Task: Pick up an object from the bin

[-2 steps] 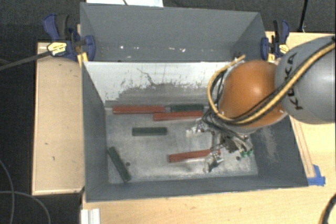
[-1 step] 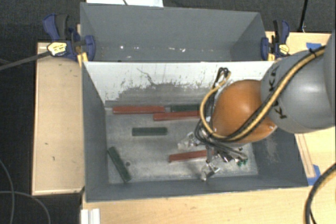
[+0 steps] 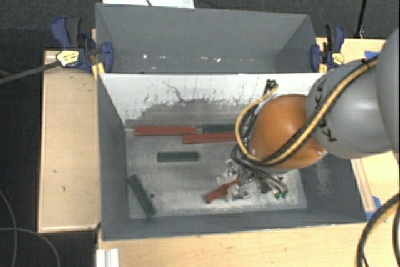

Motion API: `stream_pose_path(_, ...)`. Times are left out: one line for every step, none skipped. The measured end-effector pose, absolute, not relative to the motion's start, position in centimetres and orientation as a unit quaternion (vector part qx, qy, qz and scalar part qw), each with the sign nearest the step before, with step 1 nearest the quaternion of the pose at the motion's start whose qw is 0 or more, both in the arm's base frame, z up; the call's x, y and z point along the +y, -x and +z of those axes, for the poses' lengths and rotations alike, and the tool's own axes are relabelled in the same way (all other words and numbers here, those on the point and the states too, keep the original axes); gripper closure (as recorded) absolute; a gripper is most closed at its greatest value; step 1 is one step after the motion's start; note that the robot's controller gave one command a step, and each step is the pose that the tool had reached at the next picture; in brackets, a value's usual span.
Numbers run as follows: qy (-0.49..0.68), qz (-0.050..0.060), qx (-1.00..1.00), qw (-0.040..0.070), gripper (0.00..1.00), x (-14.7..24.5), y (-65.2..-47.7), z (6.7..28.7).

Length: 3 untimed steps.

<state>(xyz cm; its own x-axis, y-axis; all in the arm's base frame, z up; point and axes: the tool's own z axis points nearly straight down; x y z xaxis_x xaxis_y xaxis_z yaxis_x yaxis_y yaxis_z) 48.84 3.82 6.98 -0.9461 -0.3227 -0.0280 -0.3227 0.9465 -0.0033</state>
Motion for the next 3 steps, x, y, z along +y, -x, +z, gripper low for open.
stream_pose_path(0.152, 0.001, 0.988, 0.014, 1.0, 3.81, -48.8, 7.02)
stream_pose_path(0.146, 0.001, 0.989, 0.012, 1.0, 3.84, -48.85, 7.3)
stream_pose_path(0.153, 0.001, 0.988, 0.004, 1.0, 3.83, -48.56, 7.93)
